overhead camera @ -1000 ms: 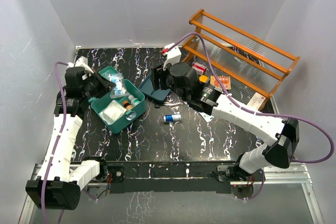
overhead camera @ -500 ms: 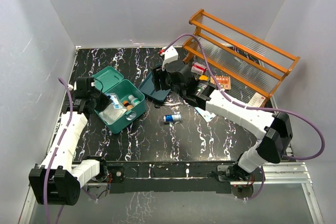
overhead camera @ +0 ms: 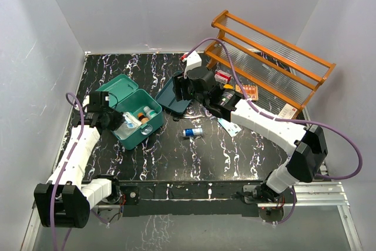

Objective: Organize the medicine kit

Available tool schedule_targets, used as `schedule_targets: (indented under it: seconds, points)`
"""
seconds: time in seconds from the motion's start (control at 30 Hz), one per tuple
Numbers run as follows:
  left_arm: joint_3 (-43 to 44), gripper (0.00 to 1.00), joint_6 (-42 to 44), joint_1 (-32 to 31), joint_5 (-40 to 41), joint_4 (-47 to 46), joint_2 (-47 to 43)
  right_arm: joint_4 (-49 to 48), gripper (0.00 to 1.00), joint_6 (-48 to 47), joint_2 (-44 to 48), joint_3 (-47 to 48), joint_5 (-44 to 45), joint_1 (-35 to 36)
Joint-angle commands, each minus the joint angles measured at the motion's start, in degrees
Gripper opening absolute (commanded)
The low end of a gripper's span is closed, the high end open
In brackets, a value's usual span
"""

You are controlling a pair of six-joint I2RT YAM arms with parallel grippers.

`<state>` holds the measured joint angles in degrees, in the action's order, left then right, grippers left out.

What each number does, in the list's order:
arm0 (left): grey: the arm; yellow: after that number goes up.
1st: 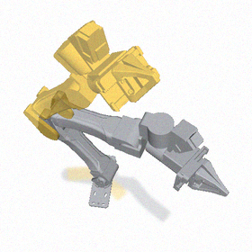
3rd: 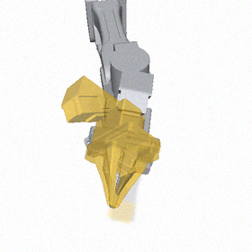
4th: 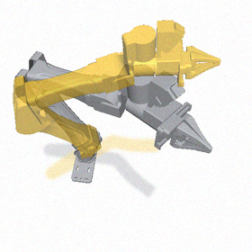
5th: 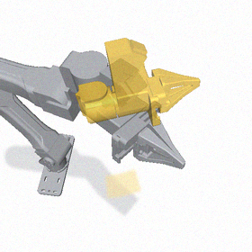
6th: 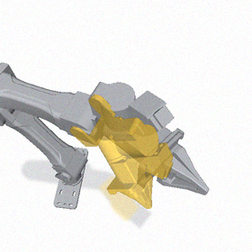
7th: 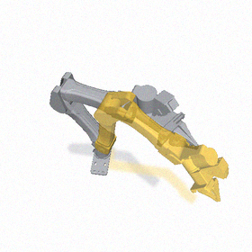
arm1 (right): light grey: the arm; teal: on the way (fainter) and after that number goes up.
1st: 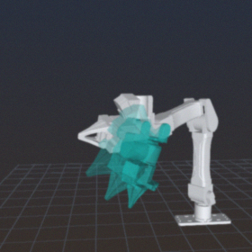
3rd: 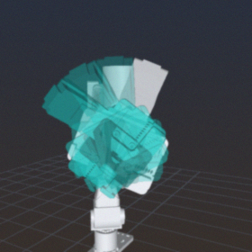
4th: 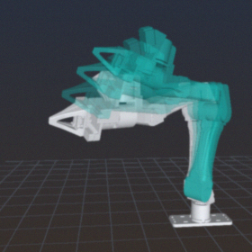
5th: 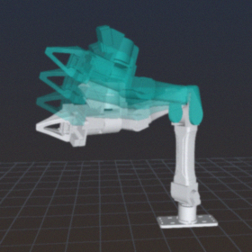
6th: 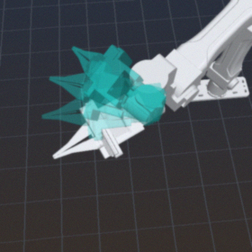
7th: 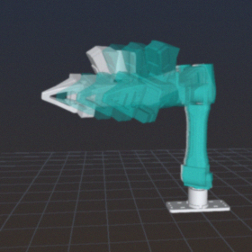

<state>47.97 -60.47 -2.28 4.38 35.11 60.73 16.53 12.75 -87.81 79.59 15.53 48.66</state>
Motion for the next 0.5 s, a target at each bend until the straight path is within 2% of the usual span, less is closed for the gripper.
schedule_targets:
  seconds: [0.0, 0.23, 0.33, 0.4, 0.47]
  points:
    - [-0.4, 0.0, -0.26, 0.0, 3.12, 1.33, 0.05, -2.73, 0.57, -0.01, 1.11, -0.2, -0.36, -0.32]
    - [1.34, 0.2, 2.66, -0.01, 4.73, 3.47, 2.42, -2.82, 0.57, 0.23, 1.29, -0.44, -1.01, -0.41]
    - [2.75, 0.37, 2.64, 0.0, 7.18, 6.5, 1.98, -2.83, 0.57, 0.28, 1.32, -0.56, -1.2, -0.44]
    - [4.07, 0.42, 3.74, 0.0, 7.93, 7.32, 1.44, -2.82, 0.57, 0.51, 1.24, -0.48, -1.41, -0.53]
    - [5.88, 0.42, 4.63, 0.0, 8.41, 8.27, 1.62, -2.82, 0.57, 0.5, 1.21, -0.39, -1.62, -0.5]
